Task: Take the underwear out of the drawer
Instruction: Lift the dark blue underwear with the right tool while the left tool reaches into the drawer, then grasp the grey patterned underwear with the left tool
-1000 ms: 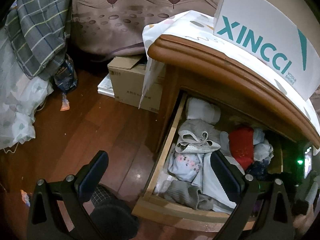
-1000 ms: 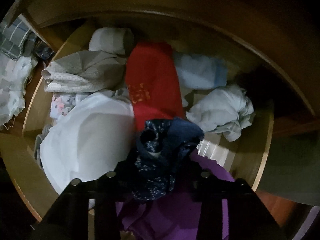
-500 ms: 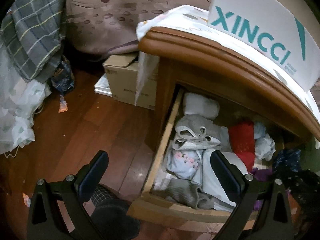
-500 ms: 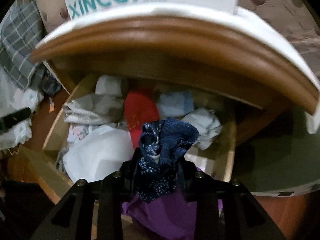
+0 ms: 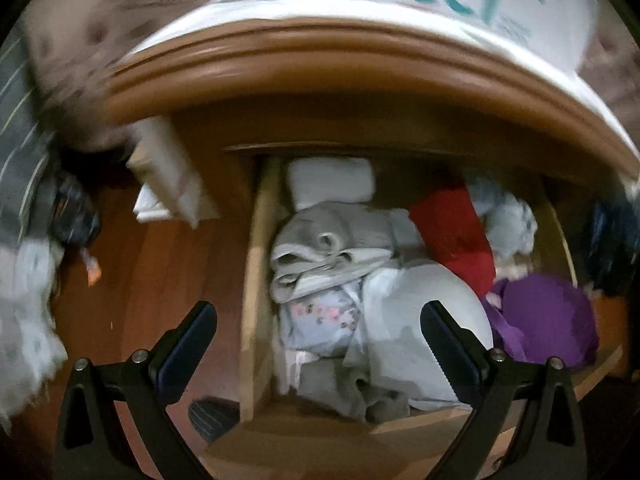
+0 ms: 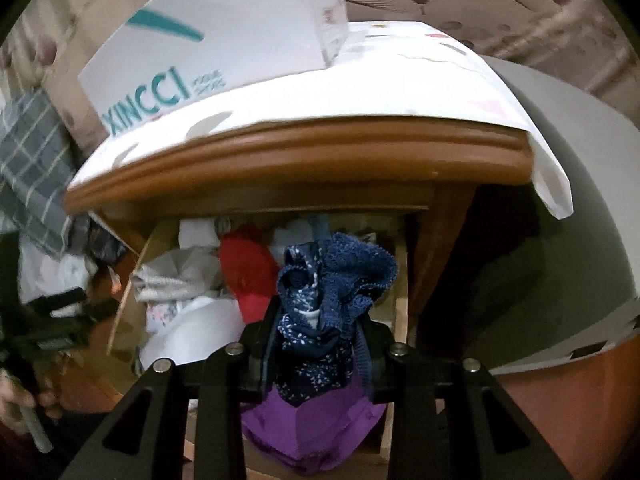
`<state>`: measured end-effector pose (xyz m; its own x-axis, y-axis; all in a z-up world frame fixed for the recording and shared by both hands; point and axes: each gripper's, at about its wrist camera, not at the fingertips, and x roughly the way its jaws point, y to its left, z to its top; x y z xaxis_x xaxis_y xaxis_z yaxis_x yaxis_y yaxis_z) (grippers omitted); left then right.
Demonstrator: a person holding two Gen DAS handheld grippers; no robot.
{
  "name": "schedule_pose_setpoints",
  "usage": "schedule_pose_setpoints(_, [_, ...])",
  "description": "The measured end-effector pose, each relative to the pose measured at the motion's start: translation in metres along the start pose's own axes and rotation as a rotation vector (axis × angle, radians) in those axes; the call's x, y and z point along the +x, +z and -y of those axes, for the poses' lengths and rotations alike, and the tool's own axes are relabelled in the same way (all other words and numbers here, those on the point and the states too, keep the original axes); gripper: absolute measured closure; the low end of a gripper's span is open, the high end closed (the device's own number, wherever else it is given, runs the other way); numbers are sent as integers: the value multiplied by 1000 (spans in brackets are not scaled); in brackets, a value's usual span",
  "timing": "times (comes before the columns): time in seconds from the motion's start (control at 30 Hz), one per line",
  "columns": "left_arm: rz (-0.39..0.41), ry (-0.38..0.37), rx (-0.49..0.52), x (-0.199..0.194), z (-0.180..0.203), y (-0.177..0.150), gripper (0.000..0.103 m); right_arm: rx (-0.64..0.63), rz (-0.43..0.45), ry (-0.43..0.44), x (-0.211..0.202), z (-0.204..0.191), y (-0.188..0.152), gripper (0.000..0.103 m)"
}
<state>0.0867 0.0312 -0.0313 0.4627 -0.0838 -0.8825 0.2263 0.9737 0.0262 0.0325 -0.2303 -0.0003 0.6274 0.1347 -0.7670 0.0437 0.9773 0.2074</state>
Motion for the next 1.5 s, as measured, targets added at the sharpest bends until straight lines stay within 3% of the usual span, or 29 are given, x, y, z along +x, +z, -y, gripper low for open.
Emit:
schedule_pose_setpoints(0.2, [-66,20,168,28,18,14,6,41,28,17,-10,9,5,71])
schedule_pose_setpoints(0.37, [-127,25,224,49,16,18,31,63,54,21,-16,14,9,71])
schedule_pose_setpoints(0.5, [-142,48,295,60,21,18,35,66,69,24,-21,15,11,71])
schedule_pose_setpoints(0.63, [-132,79,341,68,26,21,47,67,77,28,-24,16,13,71])
schedule_pose_setpoints(0.93, [-129,93,462,71,35,15,48,79,72,51,-25,19,13,71])
schedule_pose_setpoints(1.07, [-149,151,575,80,46,8,65,84,69,70,-26,19,14,71])
schedule_pose_setpoints(1.23, [-176,192,661,92,55,8,66,83,67,79,-27,17,15,71])
schedule_pose_setpoints(1.3, [-193,194,681,96,59,8,68,78,67,80,-27,15,15,71])
schedule_pose_setpoints(1.37, [-202,191,684,98,59,9,81,78,66,80,-27,15,15,71])
schedule_pose_setpoints(1.5, [-217,171,642,96,55,10,86,72,58,89,-25,12,16,71])
